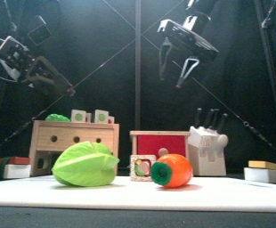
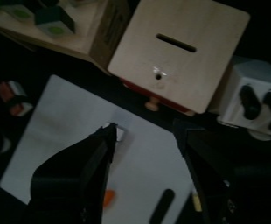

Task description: Grab cleaver handle

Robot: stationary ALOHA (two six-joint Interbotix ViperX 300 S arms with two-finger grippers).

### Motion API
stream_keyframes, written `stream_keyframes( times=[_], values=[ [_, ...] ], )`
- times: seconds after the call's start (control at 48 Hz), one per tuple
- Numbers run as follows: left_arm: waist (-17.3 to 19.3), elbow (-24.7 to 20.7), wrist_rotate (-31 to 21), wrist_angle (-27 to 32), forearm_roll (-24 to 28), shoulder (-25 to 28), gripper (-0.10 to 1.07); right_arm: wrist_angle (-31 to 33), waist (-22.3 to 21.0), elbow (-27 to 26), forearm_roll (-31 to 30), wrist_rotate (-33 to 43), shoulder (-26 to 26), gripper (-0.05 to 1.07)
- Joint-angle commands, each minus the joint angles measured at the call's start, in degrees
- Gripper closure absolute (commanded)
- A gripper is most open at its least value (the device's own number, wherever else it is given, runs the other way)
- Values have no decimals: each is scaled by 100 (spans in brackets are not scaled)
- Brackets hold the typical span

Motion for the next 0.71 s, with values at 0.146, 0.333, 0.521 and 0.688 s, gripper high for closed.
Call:
stream_keyframes(
  times=[0.146,0.333,0.521,0.688],
  values=[
    [0,-53,0,-9,-9,-9,24,62,-536,176,105,-185,-255,15],
    [0,-35,0,-9,-9,-9,24,44,-914,598,132,-176,-325,15],
    [9,-26,0,-9,-9,-9,24,-123,-1090,765,158,-167,-290,15],
    [9,-26,0,-9,-9,-9,24,-466,-1204,835,185,-158,-264,16]
  ],
)
